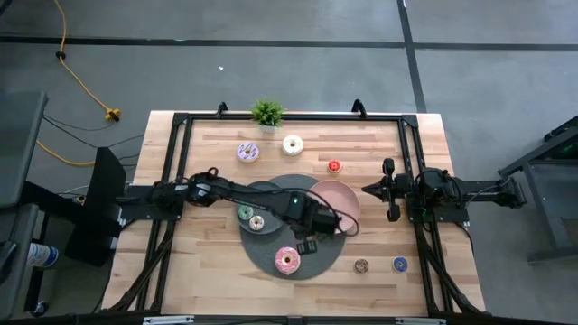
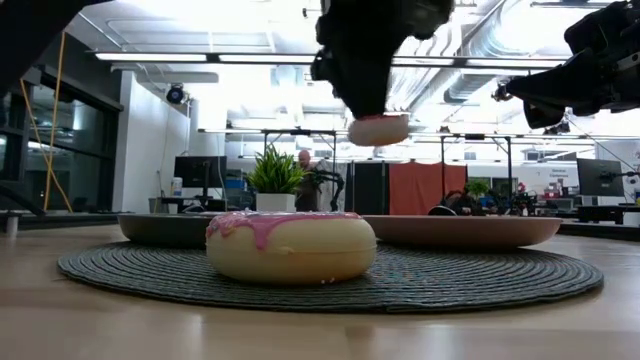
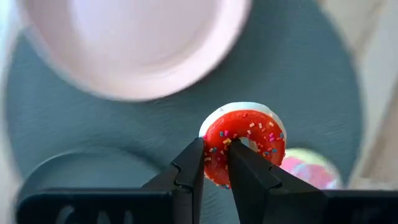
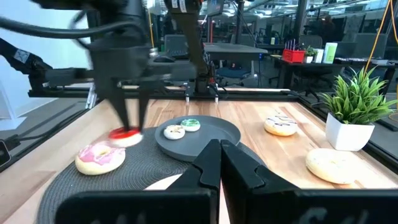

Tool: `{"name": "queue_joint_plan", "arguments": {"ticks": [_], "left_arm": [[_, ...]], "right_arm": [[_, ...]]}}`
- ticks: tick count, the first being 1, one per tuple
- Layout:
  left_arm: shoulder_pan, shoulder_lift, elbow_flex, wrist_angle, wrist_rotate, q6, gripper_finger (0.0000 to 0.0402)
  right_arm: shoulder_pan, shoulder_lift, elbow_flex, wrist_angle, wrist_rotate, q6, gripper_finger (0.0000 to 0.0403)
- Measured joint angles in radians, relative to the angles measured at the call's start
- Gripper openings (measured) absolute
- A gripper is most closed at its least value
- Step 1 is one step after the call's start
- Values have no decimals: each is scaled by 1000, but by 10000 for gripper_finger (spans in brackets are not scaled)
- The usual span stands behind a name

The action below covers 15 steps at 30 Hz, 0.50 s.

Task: Pick & Place donuts
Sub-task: Put the small red donut on the gray plate

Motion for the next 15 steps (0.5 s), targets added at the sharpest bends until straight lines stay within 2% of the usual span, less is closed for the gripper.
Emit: {"name": "queue_joint_plan", "arguments": {"ticks": [9, 15], "left_arm": [[65, -79, -6, -110, -87, -8, 62], [104, -172, -108, -120, -133, -26, 62]], "right_arm": [[0, 0, 0, -1, 0, 0, 0], [0, 5, 0, -1, 0, 0, 0]]}}
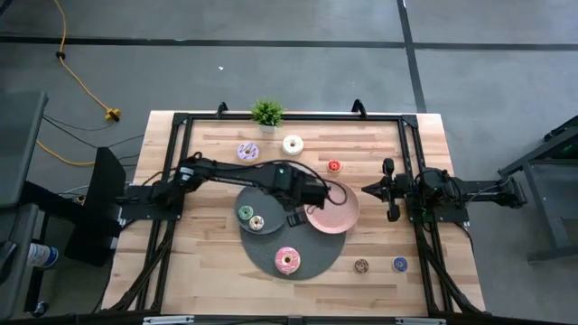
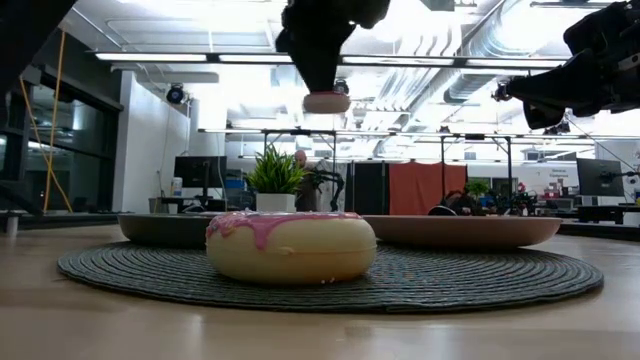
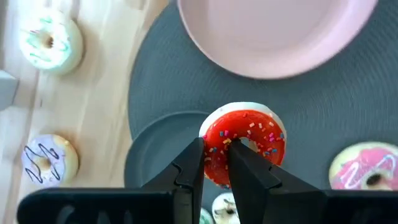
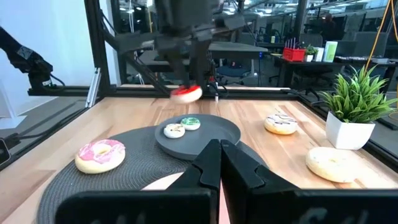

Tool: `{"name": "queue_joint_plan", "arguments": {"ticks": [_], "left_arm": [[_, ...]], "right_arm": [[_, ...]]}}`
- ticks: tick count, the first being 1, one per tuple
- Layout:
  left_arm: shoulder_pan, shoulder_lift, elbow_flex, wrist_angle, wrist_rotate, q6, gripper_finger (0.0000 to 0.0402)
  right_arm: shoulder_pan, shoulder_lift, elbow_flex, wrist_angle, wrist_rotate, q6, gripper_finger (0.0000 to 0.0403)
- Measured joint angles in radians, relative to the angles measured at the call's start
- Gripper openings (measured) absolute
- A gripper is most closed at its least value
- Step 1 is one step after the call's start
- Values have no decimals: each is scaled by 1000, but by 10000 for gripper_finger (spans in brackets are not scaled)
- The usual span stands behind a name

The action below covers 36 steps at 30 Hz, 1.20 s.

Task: Pick & Place donuts
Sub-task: Put the small red donut on the gray plate

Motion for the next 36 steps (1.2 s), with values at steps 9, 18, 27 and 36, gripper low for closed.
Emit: {"name": "queue_joint_plan", "arguments": {"ticks": [9, 18, 27, 36], "left_arm": [[45, -233, -388, 180, 47, -29, 62], [92, -413, -744, 353, 114, -111, 62], [145, -433, -928, 495, 184, -243, 62], [147, -432, -1068, 577, 177, -441, 62]], "right_arm": [[0, 1, 0, 0, 0, 0, 0], [0, 11, 0, -1, 0, 0, 0], [0, 21, 0, 0, 0, 0, 0], [0, 21, 0, 0, 0, 0, 0]]}}
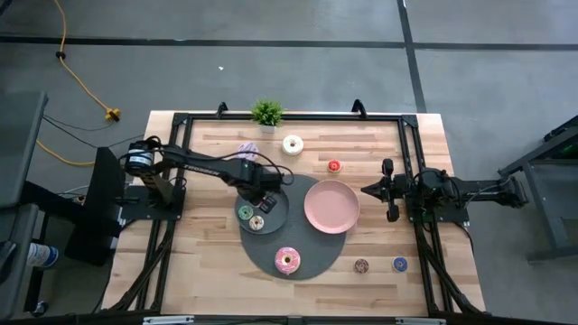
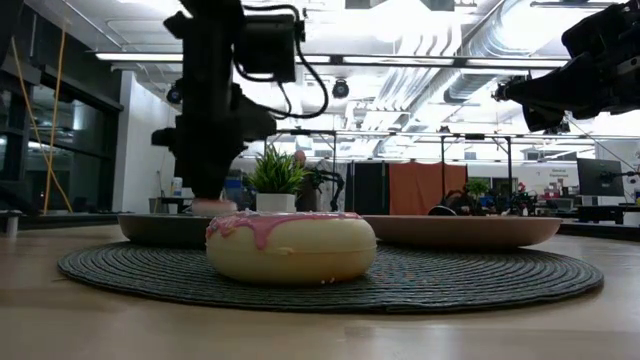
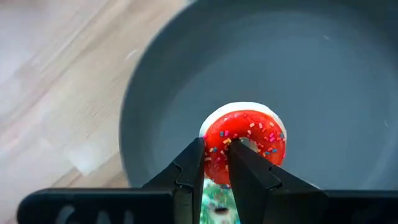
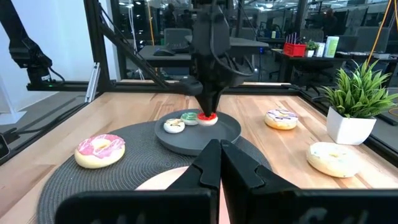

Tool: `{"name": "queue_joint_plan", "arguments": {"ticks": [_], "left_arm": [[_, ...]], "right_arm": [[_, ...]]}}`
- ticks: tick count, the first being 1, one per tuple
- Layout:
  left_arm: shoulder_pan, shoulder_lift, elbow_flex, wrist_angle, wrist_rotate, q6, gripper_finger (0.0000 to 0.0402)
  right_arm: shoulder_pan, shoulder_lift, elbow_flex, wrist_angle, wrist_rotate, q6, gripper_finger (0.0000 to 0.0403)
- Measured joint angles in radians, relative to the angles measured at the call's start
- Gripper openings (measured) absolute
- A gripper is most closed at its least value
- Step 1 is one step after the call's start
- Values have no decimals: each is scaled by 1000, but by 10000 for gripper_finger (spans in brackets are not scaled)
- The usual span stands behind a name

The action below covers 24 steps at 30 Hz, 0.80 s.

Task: Pick & Place donuts
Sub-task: Put the small red donut on the gray plate

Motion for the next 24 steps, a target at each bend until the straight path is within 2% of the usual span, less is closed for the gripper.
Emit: {"name": "queue_joint_plan", "arguments": {"ticks": [12, 24], "left_arm": [[0, -60, -163, 118, -11, -183, 62], [-2, -62, -176, 131, -23, -206, 63]], "right_arm": [[0, 1, 0, -2, 0, 0, 0], [0, 0, 0, -3, -1, 0, 0]]}}
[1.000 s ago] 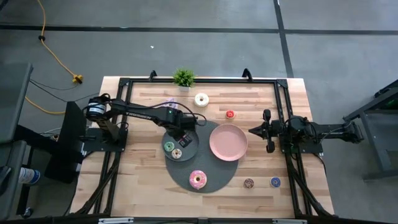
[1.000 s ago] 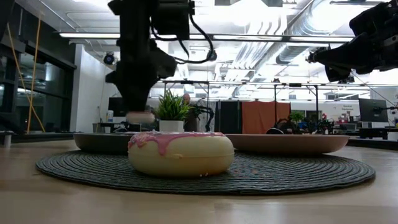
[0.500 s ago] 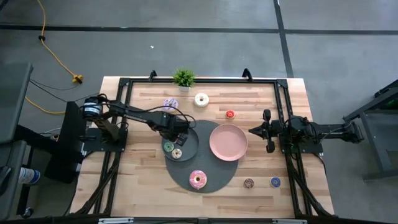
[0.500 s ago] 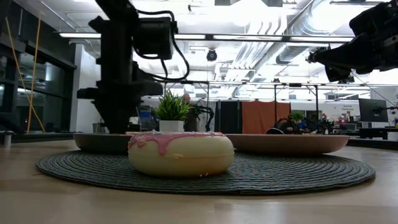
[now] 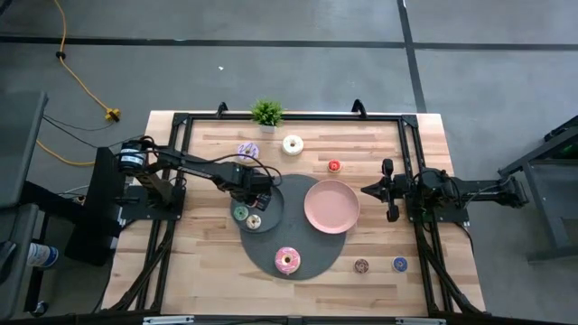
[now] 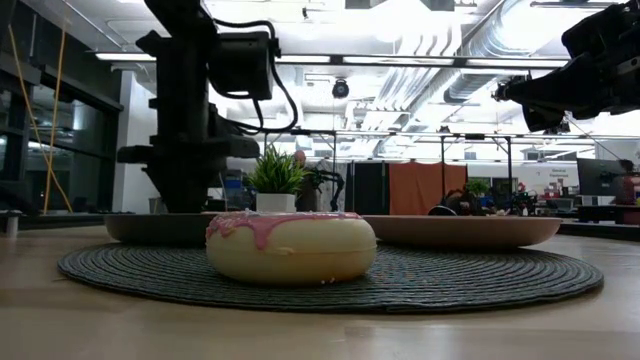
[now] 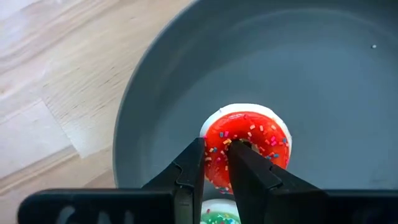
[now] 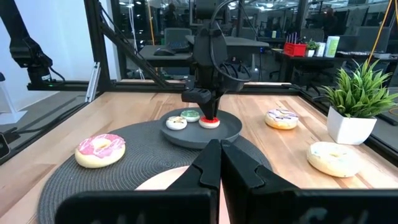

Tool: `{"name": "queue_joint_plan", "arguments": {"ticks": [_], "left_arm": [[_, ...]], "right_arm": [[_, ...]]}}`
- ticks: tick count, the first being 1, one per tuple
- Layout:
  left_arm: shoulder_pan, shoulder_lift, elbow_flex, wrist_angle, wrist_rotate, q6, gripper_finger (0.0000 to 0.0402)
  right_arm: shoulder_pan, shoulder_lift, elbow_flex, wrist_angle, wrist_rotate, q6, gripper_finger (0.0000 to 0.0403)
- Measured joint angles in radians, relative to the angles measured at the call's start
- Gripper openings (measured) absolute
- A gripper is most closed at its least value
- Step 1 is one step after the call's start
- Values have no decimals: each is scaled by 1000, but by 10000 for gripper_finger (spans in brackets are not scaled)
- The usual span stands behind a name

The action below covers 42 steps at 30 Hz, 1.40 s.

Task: Pick & Place donuts
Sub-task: Put the small red donut on the gray plate

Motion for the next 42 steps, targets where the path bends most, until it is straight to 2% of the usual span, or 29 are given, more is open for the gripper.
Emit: {"name": "queue_joint_plan", "arguments": {"ticks": [3, 12, 17, 31, 42], "left_arm": [[0, 0, 0, 6, 0, 1, 70], [0, -7, 0, 7, 0, 9, 139], [0, -16, 15, -5, -6, 29, 161], [0, -66, 71, -28, -37, 81, 163], [-9, -66, 137, -38, -62, 210, 163]], "right_arm": [[0, 0, 0, 0, 0, 0, 0], [0, 0, 0, -1, 0, 0, 0], [0, 0, 0, -1, 0, 0, 0], [0, 0, 0, -1, 0, 0, 0], [0, 0, 0, 0, 1, 0, 0]]}}
